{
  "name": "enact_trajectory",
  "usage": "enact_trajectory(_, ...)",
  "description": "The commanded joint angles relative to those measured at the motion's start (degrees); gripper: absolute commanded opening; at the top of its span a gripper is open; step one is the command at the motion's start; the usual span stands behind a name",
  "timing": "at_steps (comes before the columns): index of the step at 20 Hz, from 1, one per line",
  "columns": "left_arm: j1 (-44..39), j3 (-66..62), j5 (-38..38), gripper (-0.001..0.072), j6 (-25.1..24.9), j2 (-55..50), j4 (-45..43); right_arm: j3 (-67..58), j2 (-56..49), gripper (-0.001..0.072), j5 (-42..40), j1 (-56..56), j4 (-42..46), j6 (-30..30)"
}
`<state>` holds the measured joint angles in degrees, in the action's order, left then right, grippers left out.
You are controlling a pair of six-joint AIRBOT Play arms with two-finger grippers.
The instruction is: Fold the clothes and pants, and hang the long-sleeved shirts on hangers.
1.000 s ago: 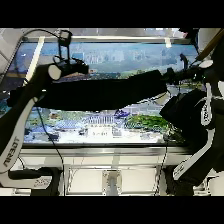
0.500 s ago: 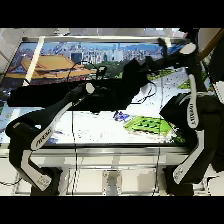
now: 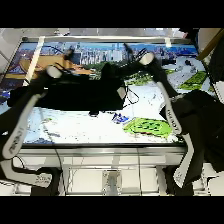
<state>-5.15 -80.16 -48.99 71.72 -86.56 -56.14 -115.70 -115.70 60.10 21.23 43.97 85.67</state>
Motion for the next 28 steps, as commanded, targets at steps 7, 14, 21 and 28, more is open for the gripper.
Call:
enact_trajectory(7,15.4,0.0,-10.6,0.0006,-0.7,9.4,-0.8,-1.6,-4.3,0.0556,-23.4,14.2,0.7,0.3)
enact_trajectory(14,15.4,0.0,-13.6,0.0006,-2.2,9.5,-1.5,-1.8,3.9,0.0547,0.8,0.0,18.1,0.4)
enact_trajectory(21,15.4,0.0,-13.4,0.0006,-2.1,9.5,-1.2,6.7,-0.4,0.0559,11.9,-12.7,8.6,9.3)
enact_trajectory(28,15.3,0.0,-13.4,0.0006,-2.1,9.5,-1.2,7.0,-11.8,0.0687,3.7,-11.4,-13.2,6.2)
